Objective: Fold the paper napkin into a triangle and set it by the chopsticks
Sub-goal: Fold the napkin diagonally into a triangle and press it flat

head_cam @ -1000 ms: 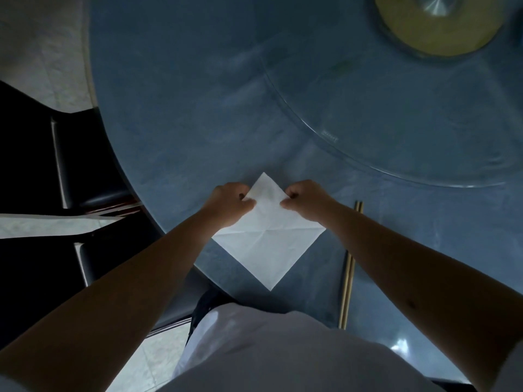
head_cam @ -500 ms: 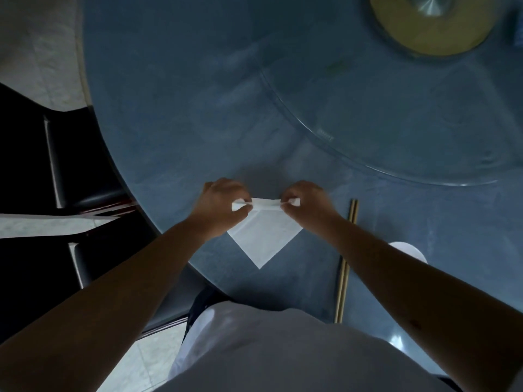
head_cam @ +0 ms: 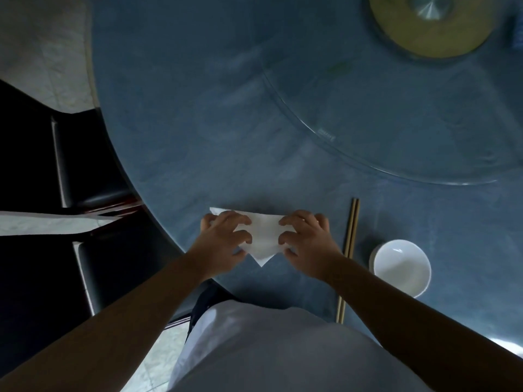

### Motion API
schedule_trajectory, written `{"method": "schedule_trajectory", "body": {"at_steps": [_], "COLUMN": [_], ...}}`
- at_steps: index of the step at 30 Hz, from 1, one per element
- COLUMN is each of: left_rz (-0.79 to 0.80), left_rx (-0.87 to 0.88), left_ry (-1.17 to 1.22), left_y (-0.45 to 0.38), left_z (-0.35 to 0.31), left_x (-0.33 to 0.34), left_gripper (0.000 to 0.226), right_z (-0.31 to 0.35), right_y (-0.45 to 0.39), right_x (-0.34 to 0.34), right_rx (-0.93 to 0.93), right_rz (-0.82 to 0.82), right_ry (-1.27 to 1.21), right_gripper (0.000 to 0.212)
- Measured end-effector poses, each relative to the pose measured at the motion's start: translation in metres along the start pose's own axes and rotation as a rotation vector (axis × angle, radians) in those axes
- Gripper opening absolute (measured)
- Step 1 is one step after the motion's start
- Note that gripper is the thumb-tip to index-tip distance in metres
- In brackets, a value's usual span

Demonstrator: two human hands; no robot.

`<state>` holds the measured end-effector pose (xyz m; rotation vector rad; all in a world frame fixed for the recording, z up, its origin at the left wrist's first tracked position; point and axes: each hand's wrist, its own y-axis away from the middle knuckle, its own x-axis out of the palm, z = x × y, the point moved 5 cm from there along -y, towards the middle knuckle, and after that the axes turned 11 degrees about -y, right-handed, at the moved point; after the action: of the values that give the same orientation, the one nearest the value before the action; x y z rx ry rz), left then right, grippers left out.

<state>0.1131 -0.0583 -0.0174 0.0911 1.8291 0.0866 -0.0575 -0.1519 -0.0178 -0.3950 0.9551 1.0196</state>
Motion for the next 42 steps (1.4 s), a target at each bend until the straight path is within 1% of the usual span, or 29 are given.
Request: {"method": "schedule_trajectory", "body": {"at_steps": [2,4,10,15,18,21,27,31,35,37,42], "left_rz": [0.057,0.080,0.097,0.172,0.215,0.243,0.214,0.209,0.225,0.236,0.276], "left_rx": [-0.012,-0.034,-0.105,-0.199,-0.240,-0.246,-0.291,-0.383,-0.440,-0.450,-0.467], "left_ry": [-0.032,-0.065,-0.122,-0.144,-0.183,-0.205,-0.201,-0.210,-0.246,-0.266,-0.259], "left_y": [0.005,0.010,0.016,0.012,0.007,0.005,0.012,0.020,0.027,0.028,0.027], "left_z": [0.002,0.005,0.004,-0.002,-0.005,-0.005,0.003,0.013,0.022,0.024,0.024], "left_x": [0.004,0.007,0.016,0.032,0.038,0.043,0.045,0.046,0.046,0.046,0.045], "left_gripper": [0.027,0.035,0.053,0.077,0.080,0.081,0.082,0.084,0.088,0.090,0.097], "right_z": [-0.002,-0.004,-0.012,-0.006,0.005,0.013,-0.004,-0.027,-0.050,-0.056,-0.051], "right_y": [0.004,0.007,0.011,0.006,-0.002,-0.008,0.001,0.013,0.025,0.028,0.031], "right_x": [0.005,0.007,0.009,0.018,0.024,0.035,0.038,0.030,0.023,0.022,0.018], "right_rx": [0.012,0.029,0.138,0.116,0.094,0.086,0.123,0.219,0.337,0.354,0.393], "right_rz": [0.083,0.132,0.154,0.148,0.119,0.130,0.151,0.130,0.126,0.134,0.080], "right_ry": [0.057,0.095,0.130,0.142,0.169,0.164,0.182,0.196,0.210,0.227,0.228], "right_gripper": [0.033,0.046,0.067,0.085,0.085,0.081,0.075,0.072,0.077,0.079,0.081]}}
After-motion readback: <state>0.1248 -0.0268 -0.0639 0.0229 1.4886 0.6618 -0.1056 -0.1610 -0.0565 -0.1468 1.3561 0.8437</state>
